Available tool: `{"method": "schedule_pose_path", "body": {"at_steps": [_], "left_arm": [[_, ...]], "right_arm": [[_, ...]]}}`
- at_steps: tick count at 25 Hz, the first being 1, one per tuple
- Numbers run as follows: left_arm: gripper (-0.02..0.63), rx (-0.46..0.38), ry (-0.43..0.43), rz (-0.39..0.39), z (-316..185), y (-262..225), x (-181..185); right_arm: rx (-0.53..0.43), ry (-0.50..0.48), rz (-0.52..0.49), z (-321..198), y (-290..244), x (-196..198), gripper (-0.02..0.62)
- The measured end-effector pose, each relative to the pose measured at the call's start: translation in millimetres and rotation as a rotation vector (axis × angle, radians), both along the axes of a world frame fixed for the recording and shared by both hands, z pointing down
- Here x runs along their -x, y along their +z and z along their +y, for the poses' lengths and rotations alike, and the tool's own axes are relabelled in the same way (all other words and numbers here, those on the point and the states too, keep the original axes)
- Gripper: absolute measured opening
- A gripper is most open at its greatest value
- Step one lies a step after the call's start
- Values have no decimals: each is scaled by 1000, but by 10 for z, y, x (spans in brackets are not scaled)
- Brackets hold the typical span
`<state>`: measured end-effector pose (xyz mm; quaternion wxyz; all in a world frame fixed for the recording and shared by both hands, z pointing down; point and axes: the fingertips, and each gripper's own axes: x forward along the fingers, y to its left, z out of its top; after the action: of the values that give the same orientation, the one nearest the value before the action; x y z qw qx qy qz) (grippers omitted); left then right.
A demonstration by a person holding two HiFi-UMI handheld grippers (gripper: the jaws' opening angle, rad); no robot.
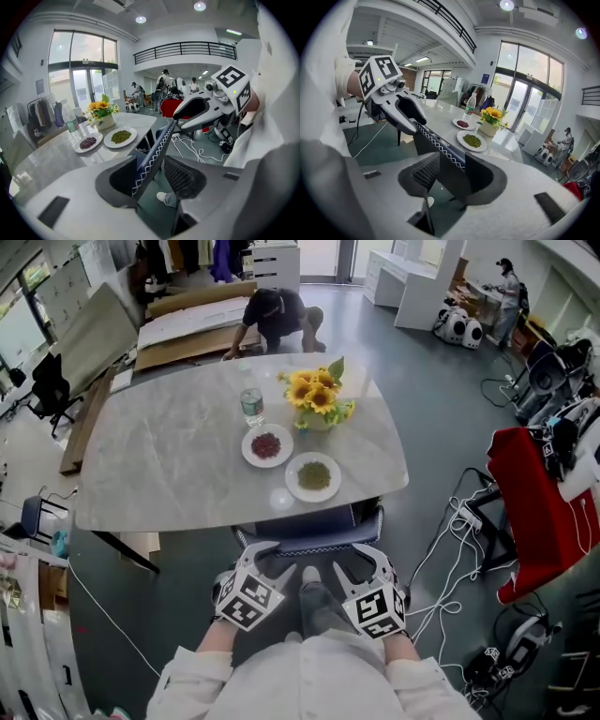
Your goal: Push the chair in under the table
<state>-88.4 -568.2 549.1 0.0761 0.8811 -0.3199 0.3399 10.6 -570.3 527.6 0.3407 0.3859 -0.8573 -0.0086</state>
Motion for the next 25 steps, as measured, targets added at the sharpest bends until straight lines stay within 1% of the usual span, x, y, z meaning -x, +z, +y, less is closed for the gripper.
{"method": "schedule_pose_path", "body": {"at_steps": [4, 6, 9, 12, 15, 17, 21, 25], "left_arm": [[173, -14, -14, 47, 133, -144, -4], [173, -20, -26, 98, 206, -251, -14], [172, -12, -58, 187, 363, -423, -16], [172, -26, -80, 258, 540, -620, -3], [172, -50, -90, 329, 716, -863, -11], [165, -63, -89, 375, 827, -1021, -28], [127, -120, -78, 415, 992, -1267, -57], [68, -135, -41, 411, 1144, -1365, -148]], "right_arm": [[-5, 24, -77, 161, -181, 22, 135], [-9, 36, -116, 269, -270, 29, 135], [-28, 47, -135, 457, -414, 43, 132], [-52, 52, -133, 662, -592, 63, 116], [-94, 66, -167, 851, -788, 72, 90], [-117, 72, -186, 973, -896, 77, 59], [-137, 73, -180, 1187, -1030, 75, 25], [-164, 75, -179, 1261, -1074, 43, 21]]}}
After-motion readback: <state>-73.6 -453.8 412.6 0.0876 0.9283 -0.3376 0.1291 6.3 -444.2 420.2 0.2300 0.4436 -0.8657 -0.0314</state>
